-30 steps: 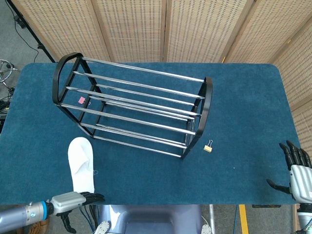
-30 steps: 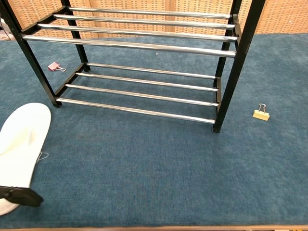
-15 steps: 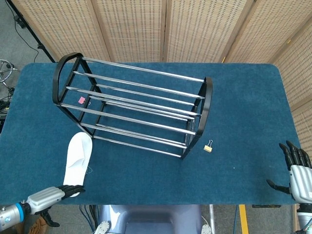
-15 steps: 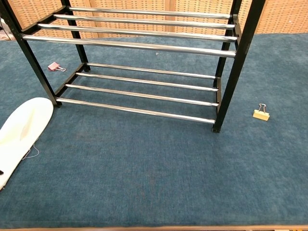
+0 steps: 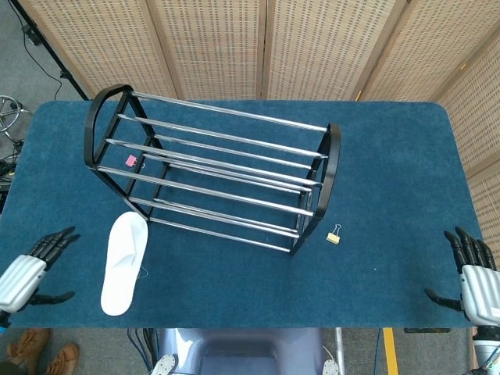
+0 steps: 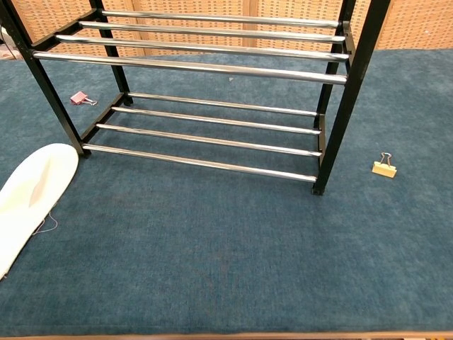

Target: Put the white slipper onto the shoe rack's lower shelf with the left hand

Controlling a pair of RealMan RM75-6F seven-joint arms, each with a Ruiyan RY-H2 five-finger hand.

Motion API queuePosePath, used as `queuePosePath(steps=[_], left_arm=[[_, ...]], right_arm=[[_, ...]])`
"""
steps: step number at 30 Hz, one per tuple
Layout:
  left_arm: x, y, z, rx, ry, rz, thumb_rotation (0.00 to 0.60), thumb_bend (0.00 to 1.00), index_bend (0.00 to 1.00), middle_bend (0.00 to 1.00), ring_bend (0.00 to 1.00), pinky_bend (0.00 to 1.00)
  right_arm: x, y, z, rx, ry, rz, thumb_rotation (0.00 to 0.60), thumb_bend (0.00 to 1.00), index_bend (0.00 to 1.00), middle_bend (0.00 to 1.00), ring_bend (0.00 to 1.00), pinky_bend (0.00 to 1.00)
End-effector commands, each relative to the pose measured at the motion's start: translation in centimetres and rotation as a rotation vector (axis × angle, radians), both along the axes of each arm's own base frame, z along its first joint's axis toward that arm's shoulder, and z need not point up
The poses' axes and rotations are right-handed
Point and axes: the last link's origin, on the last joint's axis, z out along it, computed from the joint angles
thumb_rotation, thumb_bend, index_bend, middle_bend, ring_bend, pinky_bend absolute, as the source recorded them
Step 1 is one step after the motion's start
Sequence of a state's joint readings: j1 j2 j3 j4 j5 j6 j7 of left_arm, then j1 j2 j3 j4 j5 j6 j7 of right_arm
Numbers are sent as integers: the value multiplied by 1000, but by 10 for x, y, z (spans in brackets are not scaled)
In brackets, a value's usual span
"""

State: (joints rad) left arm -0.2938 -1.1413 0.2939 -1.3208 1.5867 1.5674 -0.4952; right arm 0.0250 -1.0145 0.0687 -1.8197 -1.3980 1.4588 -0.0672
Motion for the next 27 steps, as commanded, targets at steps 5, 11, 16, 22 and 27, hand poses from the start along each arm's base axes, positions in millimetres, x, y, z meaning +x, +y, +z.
queuePosePath(steps=[5,11,16,22,27], left_arm=[[-3,26,-17,91,14,133,600,24,42,0,57,114],[8,38,-38,66,-6,133,600,24,38,0,57,114],[22,48,-56,51,-24,136,600,24,43,0,57,114],[31,45,-77,40,-55,165,600,24,46,0,50,114],[35,44,-89,39,-48,165,600,24,46,0,45,114]], right_arm=[[0,0,0,3,-2,-2,600,0,0,0,0,0],[-1,0,1,0,-6,-5,600,0,0,0,0,0],[-1,0,1,3,-10,-6,600,0,0,0,0,0],[-1,0,3,-2,-14,-7,600,0,0,0,0,0],[-1,-1,1,8,-17,-6,600,0,0,0,0,0]])
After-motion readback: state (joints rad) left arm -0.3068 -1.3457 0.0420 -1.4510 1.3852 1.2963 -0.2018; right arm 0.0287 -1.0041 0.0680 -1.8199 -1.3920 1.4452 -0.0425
